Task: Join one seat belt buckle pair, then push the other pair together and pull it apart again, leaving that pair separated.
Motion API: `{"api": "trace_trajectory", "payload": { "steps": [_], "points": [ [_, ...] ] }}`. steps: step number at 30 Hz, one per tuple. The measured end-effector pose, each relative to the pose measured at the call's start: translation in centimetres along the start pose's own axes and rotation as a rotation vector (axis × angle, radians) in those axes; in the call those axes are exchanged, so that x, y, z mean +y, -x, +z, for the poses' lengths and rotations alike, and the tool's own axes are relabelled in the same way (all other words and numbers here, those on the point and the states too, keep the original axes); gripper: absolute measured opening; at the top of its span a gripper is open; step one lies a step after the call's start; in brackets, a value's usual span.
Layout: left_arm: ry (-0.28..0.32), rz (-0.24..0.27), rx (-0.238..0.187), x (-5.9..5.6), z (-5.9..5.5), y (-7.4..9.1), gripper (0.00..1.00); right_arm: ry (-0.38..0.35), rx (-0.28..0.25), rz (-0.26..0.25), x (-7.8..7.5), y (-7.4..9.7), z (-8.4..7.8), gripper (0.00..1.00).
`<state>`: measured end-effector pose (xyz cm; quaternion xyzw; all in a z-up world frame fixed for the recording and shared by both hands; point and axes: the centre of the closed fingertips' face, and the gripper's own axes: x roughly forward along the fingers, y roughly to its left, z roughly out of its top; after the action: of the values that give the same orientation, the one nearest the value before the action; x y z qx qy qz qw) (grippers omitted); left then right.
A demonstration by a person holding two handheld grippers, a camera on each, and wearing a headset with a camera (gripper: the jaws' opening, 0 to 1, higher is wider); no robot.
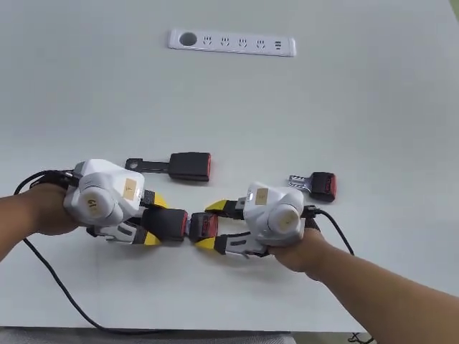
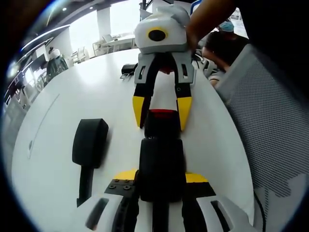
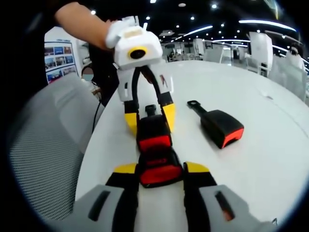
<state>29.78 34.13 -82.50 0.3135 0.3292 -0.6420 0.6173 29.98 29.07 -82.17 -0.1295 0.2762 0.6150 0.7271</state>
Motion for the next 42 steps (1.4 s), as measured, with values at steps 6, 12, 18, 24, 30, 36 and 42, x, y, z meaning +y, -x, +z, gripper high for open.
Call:
{"api": "trace_trajectory", "payload": {
  "steps": [6, 12, 18, 24, 30, 36, 42],
  "points": [
    [0.0, -0.002, -0.01, -0.07, 0.08, 0.04, 0.35, 0.016, 0.009, 0.006, -0.03, 0.06, -0.22, 0.35],
    [0.001, -0.008, -0.028, -0.15, 0.19, 0.13, 0.34, 0.036, 0.011, 0.016, -0.05, 0.12, -0.41, 0.35],
    [0.006, -0.011, -0.052, -0.06, 0.12, 0.21, 0.34, 0.043, 0.002, 0.015, -0.08, 0.2, -0.45, 0.35],
    [0.026, -0.019, -0.089, -0.01, 0.19, 0.26, 0.34, 0.049, -0.006, 0.017, -0.15, 0.21, -0.48, 0.35],
    [0.022, -0.017, -0.118, -0.03, 0.19, 0.26, 0.34, 0.052, -0.016, 0.016, -0.12, 0.18, -0.47, 0.34],
    [0.024, -0.022, -0.15, 0.05, 0.14, 0.29, 0.34, 0.049, -0.022, 0.014, -0.18, 0.18, -0.42, 0.34],
    [0.022, -0.026, -0.17, 0.13, 0.08, 0.26, 0.34, 0.05, -0.025, 0.008, -0.22, 0.16, -0.43, 0.34]
  ]
}}
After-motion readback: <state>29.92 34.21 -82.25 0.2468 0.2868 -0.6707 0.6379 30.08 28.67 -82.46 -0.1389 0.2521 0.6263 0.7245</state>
